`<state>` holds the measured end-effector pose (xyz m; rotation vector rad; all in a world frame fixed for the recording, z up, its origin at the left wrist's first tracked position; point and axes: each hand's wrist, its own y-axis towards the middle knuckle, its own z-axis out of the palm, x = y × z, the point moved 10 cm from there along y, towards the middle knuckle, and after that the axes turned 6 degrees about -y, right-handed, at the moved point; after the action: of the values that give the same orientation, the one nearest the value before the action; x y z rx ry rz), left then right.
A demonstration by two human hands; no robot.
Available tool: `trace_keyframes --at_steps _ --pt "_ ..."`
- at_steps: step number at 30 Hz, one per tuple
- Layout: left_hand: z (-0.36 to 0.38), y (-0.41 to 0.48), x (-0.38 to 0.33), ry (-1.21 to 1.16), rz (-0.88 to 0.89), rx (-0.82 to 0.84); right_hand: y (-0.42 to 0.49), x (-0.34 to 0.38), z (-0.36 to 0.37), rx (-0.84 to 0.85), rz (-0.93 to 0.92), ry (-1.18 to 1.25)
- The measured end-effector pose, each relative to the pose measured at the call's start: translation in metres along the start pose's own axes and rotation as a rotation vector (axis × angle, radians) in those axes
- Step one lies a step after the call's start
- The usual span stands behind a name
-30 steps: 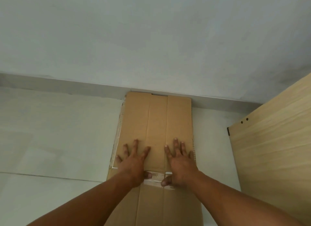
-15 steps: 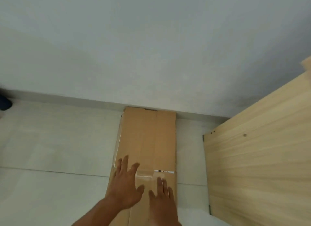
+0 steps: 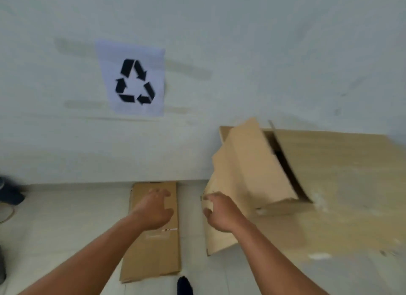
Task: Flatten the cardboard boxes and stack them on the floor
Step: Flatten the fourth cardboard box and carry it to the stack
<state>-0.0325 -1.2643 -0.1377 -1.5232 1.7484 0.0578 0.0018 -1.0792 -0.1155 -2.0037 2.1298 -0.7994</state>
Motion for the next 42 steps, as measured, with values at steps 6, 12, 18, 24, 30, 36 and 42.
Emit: trace_keyframes --at_steps 6,12,18,24,30,36,42 --pt "-0.017 -0.034 -0.137 0.003 0.215 -0.018 -0.071 -0.045 -0.147 -0.356 -0.037 0.161" --pt "0.006 -0.010 -0.234 -0.021 0.256 -0.014 -0.070 -0.152 -0.212 -0.462 0.068 0.137" --pt "0.041 0.051 -0.310 -0.166 0.055 -0.164 -0.028 -0.234 -0.209 -0.344 0.127 0.076" --pt "0.085 0.082 -0.332 -0.170 -0.072 -0.147 0.006 -0.255 -0.185 -0.174 0.005 0.064" --pt "0.067 0.076 -0.306 -0.326 -0.063 -0.287 0.014 -0.290 -0.222 -0.194 -0.042 0.087" --pt "0.057 0.069 -0.295 -0.368 -0.001 -0.398 0.020 -0.303 -0.211 -0.174 -0.216 -0.595" --pt "0.058 0.071 -0.302 -0.204 0.002 -0.385 0.032 -0.296 -0.167 0.155 -0.280 -0.348"
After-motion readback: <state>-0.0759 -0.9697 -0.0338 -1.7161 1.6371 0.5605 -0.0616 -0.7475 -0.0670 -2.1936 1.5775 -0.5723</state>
